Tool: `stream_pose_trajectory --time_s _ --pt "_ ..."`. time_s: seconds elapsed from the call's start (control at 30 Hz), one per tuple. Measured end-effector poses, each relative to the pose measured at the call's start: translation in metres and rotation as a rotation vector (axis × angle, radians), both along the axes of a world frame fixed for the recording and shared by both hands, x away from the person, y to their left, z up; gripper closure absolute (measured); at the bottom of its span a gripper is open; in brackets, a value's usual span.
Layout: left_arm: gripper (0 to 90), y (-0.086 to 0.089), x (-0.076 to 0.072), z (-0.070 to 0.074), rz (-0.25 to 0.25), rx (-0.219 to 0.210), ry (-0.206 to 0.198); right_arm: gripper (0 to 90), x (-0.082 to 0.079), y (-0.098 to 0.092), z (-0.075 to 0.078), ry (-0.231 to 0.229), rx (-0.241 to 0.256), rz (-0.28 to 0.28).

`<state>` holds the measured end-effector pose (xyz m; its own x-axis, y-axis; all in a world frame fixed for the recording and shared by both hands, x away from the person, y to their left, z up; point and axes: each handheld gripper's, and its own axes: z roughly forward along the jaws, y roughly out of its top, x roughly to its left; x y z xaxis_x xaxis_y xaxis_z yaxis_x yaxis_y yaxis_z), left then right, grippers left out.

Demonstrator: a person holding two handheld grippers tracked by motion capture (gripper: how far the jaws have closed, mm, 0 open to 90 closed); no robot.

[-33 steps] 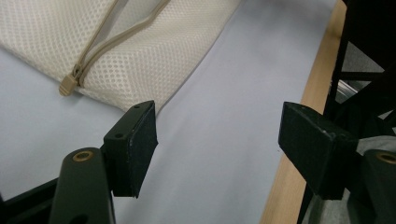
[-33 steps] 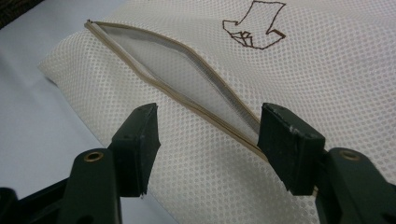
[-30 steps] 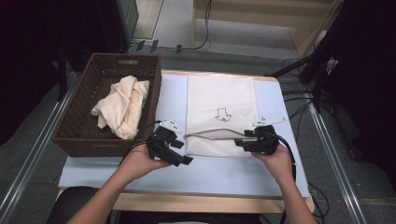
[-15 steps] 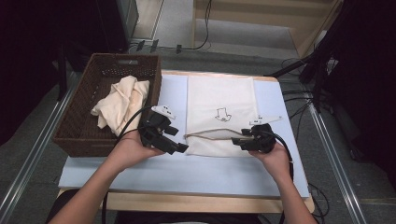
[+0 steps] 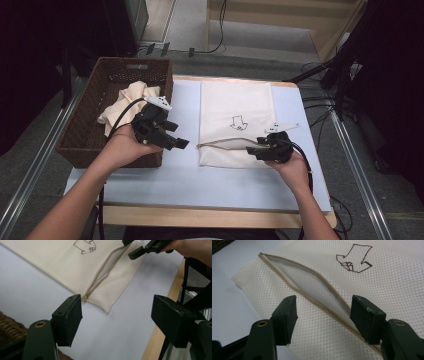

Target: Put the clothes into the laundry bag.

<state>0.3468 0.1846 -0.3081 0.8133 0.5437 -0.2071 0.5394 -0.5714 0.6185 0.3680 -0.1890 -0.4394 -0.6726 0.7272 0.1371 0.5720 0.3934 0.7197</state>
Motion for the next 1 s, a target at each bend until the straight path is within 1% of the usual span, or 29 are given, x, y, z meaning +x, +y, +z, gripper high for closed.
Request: stream_pose_trajectory --time_s 0.03,0.1,0.2,0.27,0.3,0.43,0.47,0.5,0.6,0.63,0.73,0.83,0.9,0.97,1.0 --pt "26.4 0.006 0.002 0.004 -0.003 -0.018 0.008 39.5 0.000 0.000 0.000 -0.004 0.003 -0.002" --pt "27.4 0.009 0.003 0.006 0.006 -0.026 0.005 39.6 0.000 -0.001 0.001 -0.010 0.007 -0.003" --pt "27.4 0.016 0.006 0.011 0.029 -0.003 -0.010 39.6 0.001 -0.001 0.001 -0.008 0.005 -0.005" --pt "27.4 0.022 0.011 0.012 0.051 -0.001 -0.007 39.5 0.000 0.000 0.001 -0.003 0.005 -0.007" --pt "27.4 0.022 0.011 0.012 0.051 -0.001 -0.007 39.5 0.000 0.000 0.001 -0.003 0.005 -0.007" --pt "27.4 0.032 0.020 0.014 0.080 0.023 -0.009 39.6 0.000 0.000 0.001 -0.005 0.003 -0.005" --pt "27.4 0.038 0.024 0.015 0.099 0.015 -0.009 39.6 0.000 0.000 0.001 -0.003 0.002 -0.005" --pt "27.4 0.038 0.024 0.015 0.099 0.015 -0.009 39.6 0.000 0.000 0.001 -0.003 0.002 -0.005" --pt "27.4 0.047 0.032 0.018 0.129 0.018 -0.023 39.6 0.000 0.000 0.001 -0.002 0.000 -0.005" --pt "27.4 0.049 0.033 0.019 0.138 0.008 -0.023 39.6 0.000 0.000 0.001 -0.002 0.001 -0.005" --pt "27.4 0.053 0.036 0.020 0.146 0.002 -0.031 39.6 0.000 0.000 0.001 -0.002 0.001 -0.004" --pt "27.3 0.060 0.043 0.021 0.167 0.003 -0.040 39.6 0.001 0.000 0.001 -0.006 0.002 0.000" --pt "27.5 0.062 0.045 0.020 0.171 0.004 -0.038 39.5 0.001 0.001 0.001 -0.002 0.003 -0.002" --pt "29.1 0.067 0.049 0.020 0.158 0.003 -0.033 39.5 0.003 0.002 0.001 -0.008 0.002 0.003" --pt "29.1 0.069 0.050 0.019 0.160 0.009 -0.043 39.5 0.003 0.003 0.001 -0.005 0.003 0.004"
